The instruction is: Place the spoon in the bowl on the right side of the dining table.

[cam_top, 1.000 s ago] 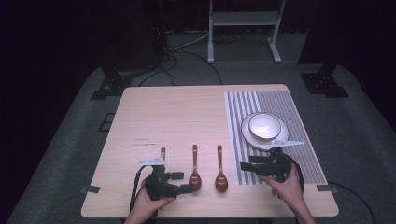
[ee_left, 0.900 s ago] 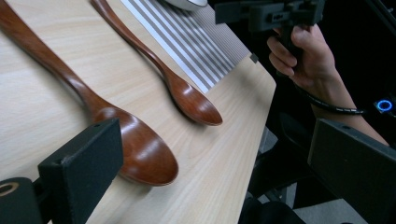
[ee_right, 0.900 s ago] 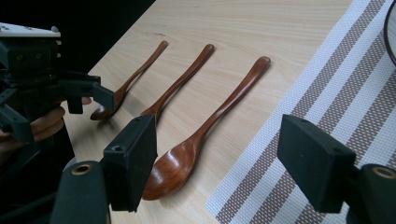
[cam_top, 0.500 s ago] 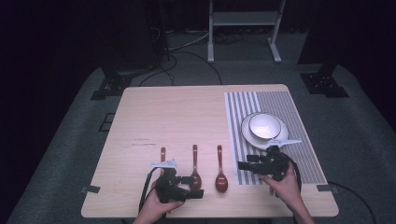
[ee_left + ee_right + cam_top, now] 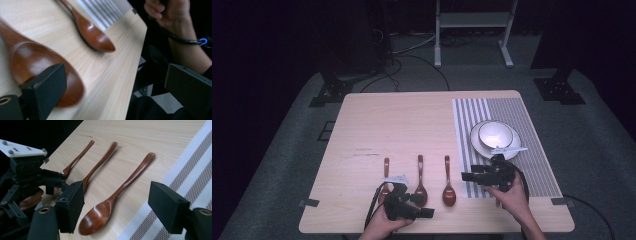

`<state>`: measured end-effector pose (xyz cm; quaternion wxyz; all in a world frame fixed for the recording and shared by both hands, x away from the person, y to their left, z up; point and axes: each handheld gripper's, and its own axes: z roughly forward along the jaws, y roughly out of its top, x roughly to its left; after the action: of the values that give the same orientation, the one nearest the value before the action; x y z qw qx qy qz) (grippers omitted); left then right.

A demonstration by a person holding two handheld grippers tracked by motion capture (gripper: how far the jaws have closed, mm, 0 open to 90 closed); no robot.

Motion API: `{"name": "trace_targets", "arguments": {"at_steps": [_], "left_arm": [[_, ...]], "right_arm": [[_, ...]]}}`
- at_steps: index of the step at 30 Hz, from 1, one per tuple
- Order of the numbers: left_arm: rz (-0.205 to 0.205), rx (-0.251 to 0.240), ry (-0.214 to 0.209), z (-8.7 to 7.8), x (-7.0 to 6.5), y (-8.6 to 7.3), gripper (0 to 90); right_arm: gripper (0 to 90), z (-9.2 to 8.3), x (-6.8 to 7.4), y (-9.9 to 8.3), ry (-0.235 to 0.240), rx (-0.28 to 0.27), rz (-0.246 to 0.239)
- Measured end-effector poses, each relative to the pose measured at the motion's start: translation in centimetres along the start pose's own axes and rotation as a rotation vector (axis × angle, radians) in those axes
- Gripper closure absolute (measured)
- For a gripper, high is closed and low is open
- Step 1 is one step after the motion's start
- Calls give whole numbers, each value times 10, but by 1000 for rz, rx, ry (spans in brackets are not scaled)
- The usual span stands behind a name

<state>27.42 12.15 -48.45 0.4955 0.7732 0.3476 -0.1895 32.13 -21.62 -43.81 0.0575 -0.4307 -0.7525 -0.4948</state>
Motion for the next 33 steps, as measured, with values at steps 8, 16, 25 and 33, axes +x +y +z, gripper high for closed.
{"name": "trace_targets", "arguments": {"at_steps": [8,16,25,33], "left_arm": [[-1,-4,-2,-1,2,0,30],[2,4,1,-2,2,0,30],[8,6,5,-2,2,1,30],[5,10,1,-3,3,1,31]], "right_arm": [[279,18,10,13,15,27,-25],[279,44,17,26,33,65,-32],[279,66,20,33,25,105,-27],[279,86,20,41,21,144,-28]]}}
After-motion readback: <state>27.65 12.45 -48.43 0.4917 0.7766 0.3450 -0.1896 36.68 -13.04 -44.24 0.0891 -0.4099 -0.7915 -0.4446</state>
